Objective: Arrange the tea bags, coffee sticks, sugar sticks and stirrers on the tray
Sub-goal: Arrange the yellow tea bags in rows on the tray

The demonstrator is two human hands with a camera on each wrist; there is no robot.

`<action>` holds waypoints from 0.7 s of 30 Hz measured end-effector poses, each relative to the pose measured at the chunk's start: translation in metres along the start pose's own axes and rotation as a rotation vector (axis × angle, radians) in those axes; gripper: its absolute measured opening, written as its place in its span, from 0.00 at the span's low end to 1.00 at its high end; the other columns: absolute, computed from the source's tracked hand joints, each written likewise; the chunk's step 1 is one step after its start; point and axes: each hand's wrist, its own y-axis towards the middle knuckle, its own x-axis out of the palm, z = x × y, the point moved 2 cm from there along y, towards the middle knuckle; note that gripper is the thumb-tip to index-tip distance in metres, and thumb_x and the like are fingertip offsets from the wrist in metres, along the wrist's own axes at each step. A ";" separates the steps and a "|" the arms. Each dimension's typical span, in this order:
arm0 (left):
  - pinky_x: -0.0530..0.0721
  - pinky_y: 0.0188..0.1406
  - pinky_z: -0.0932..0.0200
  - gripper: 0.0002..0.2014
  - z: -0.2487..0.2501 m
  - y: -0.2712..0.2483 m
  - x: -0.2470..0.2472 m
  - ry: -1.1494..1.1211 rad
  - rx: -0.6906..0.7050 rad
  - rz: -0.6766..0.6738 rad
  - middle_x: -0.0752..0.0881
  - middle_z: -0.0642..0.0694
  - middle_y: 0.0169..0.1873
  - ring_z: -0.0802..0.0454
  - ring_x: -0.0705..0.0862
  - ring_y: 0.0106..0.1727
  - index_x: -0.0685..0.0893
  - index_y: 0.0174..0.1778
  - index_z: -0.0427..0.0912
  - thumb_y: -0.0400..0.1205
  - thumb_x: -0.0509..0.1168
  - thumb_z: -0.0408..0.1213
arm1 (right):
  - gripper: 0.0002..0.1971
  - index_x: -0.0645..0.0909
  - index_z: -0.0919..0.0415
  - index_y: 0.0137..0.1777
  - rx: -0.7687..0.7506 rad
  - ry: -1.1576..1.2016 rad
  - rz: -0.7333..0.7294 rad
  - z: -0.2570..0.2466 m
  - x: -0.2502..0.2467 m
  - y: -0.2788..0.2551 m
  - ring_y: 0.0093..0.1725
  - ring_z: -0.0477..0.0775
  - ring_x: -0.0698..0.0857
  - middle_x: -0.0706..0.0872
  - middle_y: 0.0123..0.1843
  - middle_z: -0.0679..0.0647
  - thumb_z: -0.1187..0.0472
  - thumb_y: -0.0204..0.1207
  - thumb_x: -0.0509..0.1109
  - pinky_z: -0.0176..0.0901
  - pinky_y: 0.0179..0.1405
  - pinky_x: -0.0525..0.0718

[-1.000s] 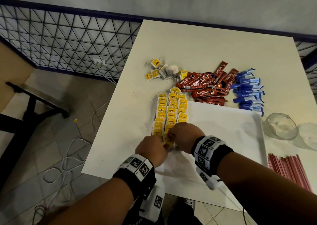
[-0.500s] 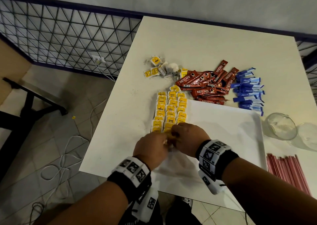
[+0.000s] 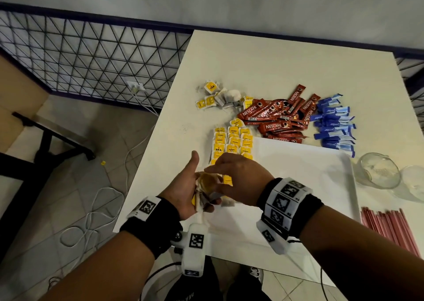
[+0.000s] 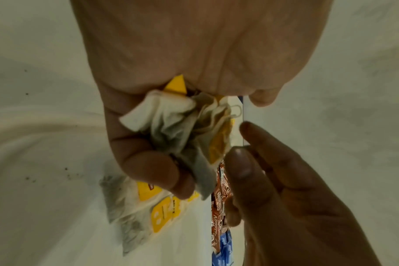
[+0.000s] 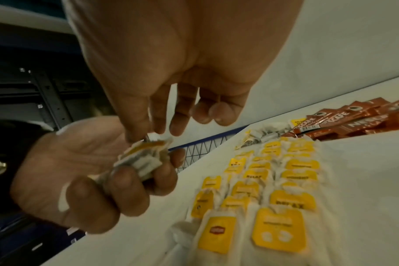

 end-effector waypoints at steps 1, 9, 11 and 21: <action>0.74 0.29 0.56 0.43 0.000 0.000 0.001 0.007 0.005 -0.006 0.82 0.36 0.30 0.40 0.82 0.28 0.86 0.39 0.37 0.74 0.46 0.76 | 0.17 0.84 0.50 0.63 0.006 -0.012 -0.015 -0.001 0.001 0.001 0.53 0.54 0.81 0.81 0.55 0.51 0.54 0.73 0.73 0.51 0.51 0.82; 0.72 0.25 0.60 0.35 0.001 0.001 -0.003 0.159 0.115 0.082 0.84 0.39 0.30 0.45 0.78 0.27 0.83 0.39 0.40 0.70 0.56 0.73 | 0.07 0.83 0.56 0.52 0.089 0.035 0.006 -0.001 -0.001 0.005 0.40 0.43 0.78 0.81 0.46 0.46 0.58 0.75 0.72 0.43 0.44 0.77; 0.66 0.25 0.61 0.25 0.002 -0.003 -0.010 0.309 0.272 0.207 0.84 0.45 0.27 0.51 0.75 0.23 0.81 0.37 0.42 0.76 0.63 0.64 | 0.05 0.83 0.54 0.50 0.143 0.086 -0.023 0.002 -0.001 0.009 0.33 0.34 0.73 0.78 0.39 0.40 0.56 0.77 0.71 0.38 0.40 0.72; 0.64 0.23 0.60 0.16 -0.006 -0.001 -0.032 0.757 0.341 0.262 0.79 0.48 0.21 0.56 0.67 0.20 0.85 0.27 0.45 0.67 0.77 0.54 | 0.08 0.84 0.53 0.52 0.272 0.102 -0.135 0.009 0.014 0.023 0.42 0.47 0.78 0.81 0.42 0.45 0.52 0.77 0.72 0.39 0.44 0.76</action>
